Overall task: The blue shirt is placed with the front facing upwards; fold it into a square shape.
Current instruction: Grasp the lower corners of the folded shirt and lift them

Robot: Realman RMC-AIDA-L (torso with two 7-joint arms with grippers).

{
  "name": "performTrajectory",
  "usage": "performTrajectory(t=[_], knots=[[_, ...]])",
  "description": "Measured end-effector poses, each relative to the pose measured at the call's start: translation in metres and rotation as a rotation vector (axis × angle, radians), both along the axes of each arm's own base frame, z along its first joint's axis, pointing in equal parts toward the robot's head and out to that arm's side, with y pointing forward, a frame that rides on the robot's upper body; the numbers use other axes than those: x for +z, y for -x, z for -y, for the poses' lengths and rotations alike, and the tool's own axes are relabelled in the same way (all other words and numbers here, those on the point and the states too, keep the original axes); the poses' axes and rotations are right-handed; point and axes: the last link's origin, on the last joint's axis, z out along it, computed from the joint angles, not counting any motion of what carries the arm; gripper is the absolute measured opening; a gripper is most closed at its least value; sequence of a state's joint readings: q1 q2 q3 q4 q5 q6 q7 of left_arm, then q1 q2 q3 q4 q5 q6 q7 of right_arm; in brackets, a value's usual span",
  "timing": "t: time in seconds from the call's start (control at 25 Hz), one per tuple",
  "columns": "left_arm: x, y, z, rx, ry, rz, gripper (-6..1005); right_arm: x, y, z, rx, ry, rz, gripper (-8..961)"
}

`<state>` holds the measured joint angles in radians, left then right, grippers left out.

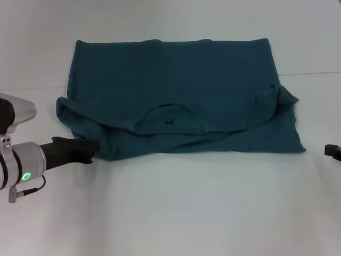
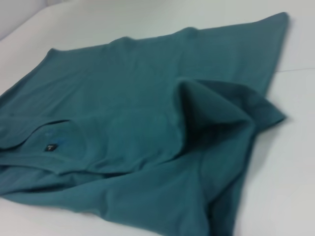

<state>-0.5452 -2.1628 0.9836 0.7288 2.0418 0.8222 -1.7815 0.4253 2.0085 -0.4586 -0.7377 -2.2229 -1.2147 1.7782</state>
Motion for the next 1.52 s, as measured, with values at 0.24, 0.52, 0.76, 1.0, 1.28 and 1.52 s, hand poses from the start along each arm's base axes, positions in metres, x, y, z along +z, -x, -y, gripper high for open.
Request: performTrajectory(t=[0.24, 0.52, 0.76, 1.0, 1.28, 1.52], knots=[[-0.001, -0.003, -0.001, -0.009, 0.008, 0.0, 13, -0.01, 0.008, -0.005, 0.034, 0.01, 0.009, 23], [-0.002, -0.012, -0.004, -0.033, 0.023, 0.011, 12, -0.028, 0.032, -0.031, 0.057, 0.036, 0.073, 198], [0.001, -0.014, -0.003, -0.038, 0.021, 0.028, 12, -0.003, 0.039, -0.028, 0.014, 0.044, 0.011, 338], [0.001, -0.012, -0.001, -0.026, 0.025, 0.038, 13, 0.036, 0.038, -0.023, -0.095, 0.103, -0.071, 456], [0.0, -0.021, -0.003, -0.032, 0.044, 0.058, 12, 0.059, 0.038, -0.019, -0.114, 0.155, -0.043, 669], [0.0, -0.018, 0.001, -0.026, 0.048, 0.058, 13, 0.052, 0.037, -0.017, -0.107, 0.171, -0.026, 773]])
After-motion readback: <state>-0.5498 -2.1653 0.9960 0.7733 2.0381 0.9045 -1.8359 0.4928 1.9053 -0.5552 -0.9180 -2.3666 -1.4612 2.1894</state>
